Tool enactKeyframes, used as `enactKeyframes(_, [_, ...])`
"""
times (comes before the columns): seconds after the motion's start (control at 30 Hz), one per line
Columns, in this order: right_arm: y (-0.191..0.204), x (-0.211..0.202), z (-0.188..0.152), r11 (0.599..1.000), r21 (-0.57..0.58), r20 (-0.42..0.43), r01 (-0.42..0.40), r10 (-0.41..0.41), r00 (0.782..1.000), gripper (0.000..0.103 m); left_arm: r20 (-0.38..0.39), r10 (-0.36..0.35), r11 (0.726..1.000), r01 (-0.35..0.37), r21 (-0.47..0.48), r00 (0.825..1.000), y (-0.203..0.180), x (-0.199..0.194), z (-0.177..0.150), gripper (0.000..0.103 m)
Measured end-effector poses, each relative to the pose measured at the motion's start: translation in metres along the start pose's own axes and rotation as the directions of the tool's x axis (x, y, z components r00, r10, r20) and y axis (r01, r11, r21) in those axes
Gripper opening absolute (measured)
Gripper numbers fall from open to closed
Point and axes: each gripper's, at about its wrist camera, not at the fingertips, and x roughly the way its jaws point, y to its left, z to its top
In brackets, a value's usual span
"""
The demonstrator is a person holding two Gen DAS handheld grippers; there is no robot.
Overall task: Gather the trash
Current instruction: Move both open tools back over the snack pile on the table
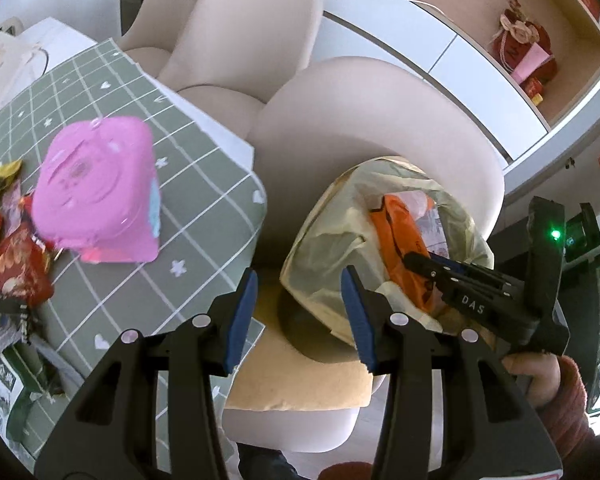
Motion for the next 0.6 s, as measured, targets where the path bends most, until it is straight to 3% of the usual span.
enactKeyframes(0.3, [0.002, 0.014, -0.006, 0.997, -0.016, -0.057, 0.078, -0.079, 0.995, 0.019, 0.008, 0.019, 0.999, -0.019, -0.029, 1.000, 0.021, -0.015, -0.019, 0.042])
enactKeyframes(0.43, [0.006, 0.009, -0.007, 0.997, 0.000, -0.027, 0.077, -0.077, 0.997, 0.020, 0.025, 0.029, 0.998, -0.027, -0.048, 0.999, 0.035, -0.026, -0.028, 0.042])
enactKeyframes(0.5, [0.005, 0.000, -0.009, 0.996, 0.025, 0.011, 0.082, -0.082, 0.997, 0.023, 0.039, 0.029, 0.998, -0.027, -0.055, 0.999, 0.044, -0.034, -0.032, 0.042])
enactKeyframes(0.57, [0.004, -0.012, -0.012, 0.995, 0.068, 0.064, 0.068, -0.073, 0.995, 0.038, 0.056, 0.025, 0.998, -0.022, -0.058, 0.998, 0.053, -0.042, -0.037, 0.042])
enactKeyframes(0.6, [0.004, -0.018, -0.014, 0.995, 0.081, 0.092, 0.063, -0.070, 0.993, 0.038, 0.063, 0.024, 0.998, -0.021, -0.057, 0.998, 0.056, -0.046, -0.039, 0.042])
